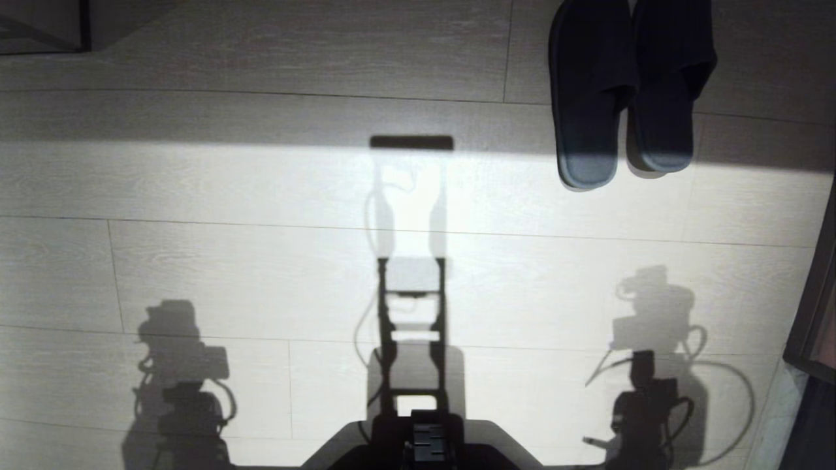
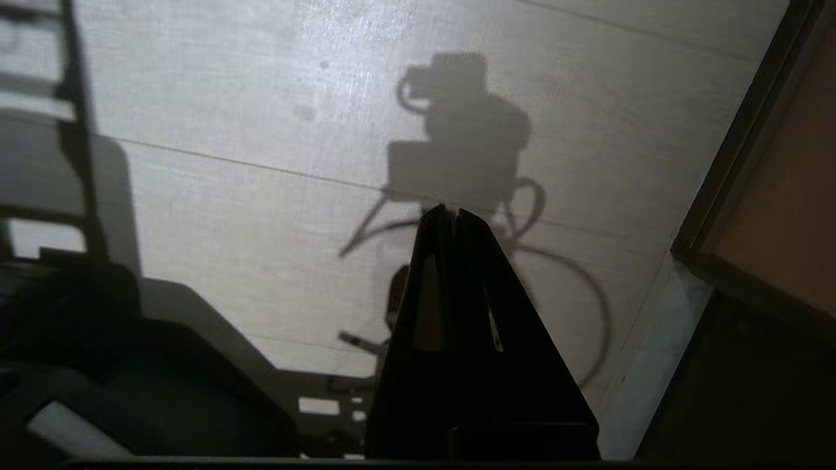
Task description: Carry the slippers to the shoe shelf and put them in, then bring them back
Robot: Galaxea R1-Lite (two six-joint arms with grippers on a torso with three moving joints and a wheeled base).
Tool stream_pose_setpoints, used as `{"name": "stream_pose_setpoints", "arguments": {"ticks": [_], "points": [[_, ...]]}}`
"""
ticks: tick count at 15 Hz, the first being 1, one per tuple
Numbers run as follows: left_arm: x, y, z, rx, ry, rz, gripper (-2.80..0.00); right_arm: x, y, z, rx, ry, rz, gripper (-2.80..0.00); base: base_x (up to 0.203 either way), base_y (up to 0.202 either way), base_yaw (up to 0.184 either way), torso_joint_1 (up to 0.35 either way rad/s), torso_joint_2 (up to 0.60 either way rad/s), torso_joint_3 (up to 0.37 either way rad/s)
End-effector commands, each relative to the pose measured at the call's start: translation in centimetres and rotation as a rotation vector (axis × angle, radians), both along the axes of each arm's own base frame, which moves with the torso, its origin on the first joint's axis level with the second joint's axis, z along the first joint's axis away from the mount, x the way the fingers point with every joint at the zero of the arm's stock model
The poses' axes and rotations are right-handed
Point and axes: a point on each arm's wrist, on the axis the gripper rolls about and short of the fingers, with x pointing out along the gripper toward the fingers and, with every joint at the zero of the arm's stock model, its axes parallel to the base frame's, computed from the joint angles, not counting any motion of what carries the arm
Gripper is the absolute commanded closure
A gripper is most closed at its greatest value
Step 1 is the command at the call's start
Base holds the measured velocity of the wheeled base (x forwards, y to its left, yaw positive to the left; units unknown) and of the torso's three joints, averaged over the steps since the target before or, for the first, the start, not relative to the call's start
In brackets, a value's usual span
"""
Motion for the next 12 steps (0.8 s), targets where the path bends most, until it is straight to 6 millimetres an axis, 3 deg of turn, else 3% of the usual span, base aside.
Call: {"name": "stream_pose_setpoints", "arguments": {"ticks": [1,4,12], "points": [[0.0,0.0,0.0,0.000,-0.001,0.000,0.00,-1.4,0.1,-1.9,0.018,-0.051,0.026,0.00,0.000,0.000,0.000,0.000,0.00,0.000],[0.0,0.0,0.0,0.000,-0.001,0.000,0.00,-1.8,0.1,-3.8,0.070,0.048,0.066,0.00,0.000,0.000,0.000,0.000,0.00,0.000],[0.0,0.0,0.0,0.000,-0.001,0.000,0.00,-1.8,0.1,-3.9,0.103,0.050,0.064,0.00,0.000,0.000,0.000,0.000,0.00,0.000]]}}
